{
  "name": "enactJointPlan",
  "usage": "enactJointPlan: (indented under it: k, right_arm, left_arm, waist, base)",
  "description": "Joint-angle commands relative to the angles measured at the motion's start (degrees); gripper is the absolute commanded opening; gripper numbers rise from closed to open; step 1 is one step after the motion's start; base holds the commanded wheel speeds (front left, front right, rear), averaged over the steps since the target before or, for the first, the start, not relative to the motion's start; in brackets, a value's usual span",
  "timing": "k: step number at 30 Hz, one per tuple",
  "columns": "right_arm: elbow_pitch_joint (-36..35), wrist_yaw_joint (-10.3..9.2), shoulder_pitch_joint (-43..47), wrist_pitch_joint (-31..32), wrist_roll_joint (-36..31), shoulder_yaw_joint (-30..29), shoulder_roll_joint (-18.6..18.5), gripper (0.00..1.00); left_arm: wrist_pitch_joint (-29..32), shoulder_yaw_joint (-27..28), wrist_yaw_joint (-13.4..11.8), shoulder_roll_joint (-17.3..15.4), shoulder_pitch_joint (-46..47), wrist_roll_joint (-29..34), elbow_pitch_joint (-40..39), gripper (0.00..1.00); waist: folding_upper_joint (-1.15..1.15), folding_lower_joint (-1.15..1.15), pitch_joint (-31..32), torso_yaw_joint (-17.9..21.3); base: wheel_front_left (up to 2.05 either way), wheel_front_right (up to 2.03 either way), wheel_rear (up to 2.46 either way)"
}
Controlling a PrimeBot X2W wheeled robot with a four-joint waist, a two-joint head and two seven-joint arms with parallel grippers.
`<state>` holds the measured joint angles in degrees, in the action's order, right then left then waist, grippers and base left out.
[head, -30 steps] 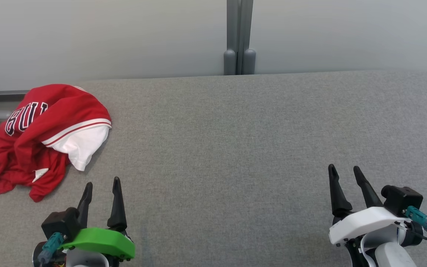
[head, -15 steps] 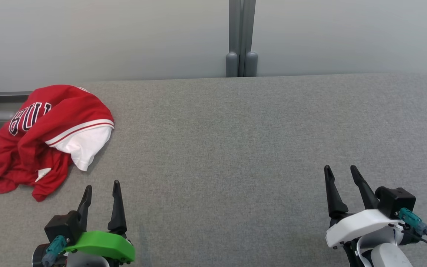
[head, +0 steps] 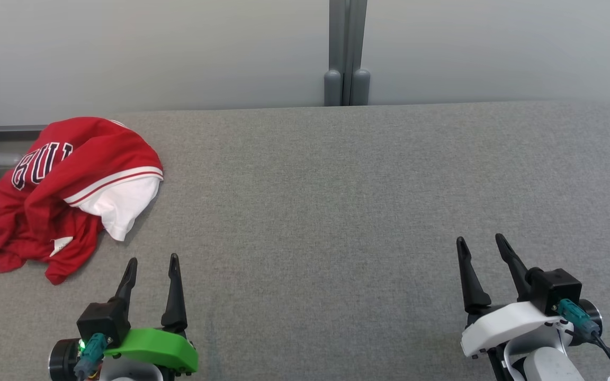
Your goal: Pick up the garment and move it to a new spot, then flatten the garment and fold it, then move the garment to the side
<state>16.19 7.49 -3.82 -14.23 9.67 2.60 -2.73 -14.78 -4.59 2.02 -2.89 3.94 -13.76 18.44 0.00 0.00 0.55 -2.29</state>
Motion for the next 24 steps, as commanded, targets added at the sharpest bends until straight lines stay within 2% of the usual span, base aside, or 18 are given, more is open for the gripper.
enactJointPlan:
  k: [1, 14, 18, 24]
  right_arm:
    - [0.0, 0.0, -0.4, -0.6, -1.2, 0.1, -0.3, 1.0]
    - [0.2, 0.0, -0.3, -0.8, -0.5, -0.4, -0.3, 1.0]
    - [-0.3, 0.0, 0.3, -0.9, -1.0, -0.9, -0.3, 1.0]
    - [-1.2, 0.0, 1.0, -0.9, -1.7, -1.5, -0.2, 1.0]
  left_arm:
    - [-0.6, -0.1, -0.2, -0.1, 0.7, 1.1, -0.2, 1.0]
    - [-0.4, -0.2, -0.5, -0.1, 0.8, -0.1, 0.2, 1.0]
    - [-0.4, -0.4, -0.7, -0.1, 1.3, -0.6, 0.3, 1.0]
    - [-0.4, -0.7, -1.0, -0.1, 1.2, -0.3, 0.4, 1.0]
  waist:
    - [0.0, 0.0, -0.1, 0.0]
    - [0.0, 0.0, -0.3, -0.8]
    - [0.0, 0.0, -0.3, -3.3]
    - [0.0, 0.0, -0.5, -9.6]
  base:
    - [0.0, 0.0, 0.0]
    - [0.0, 0.0, 0.0]
    - [0.0, 0.0, 0.0]
    - [0.0, 0.0, 0.0]
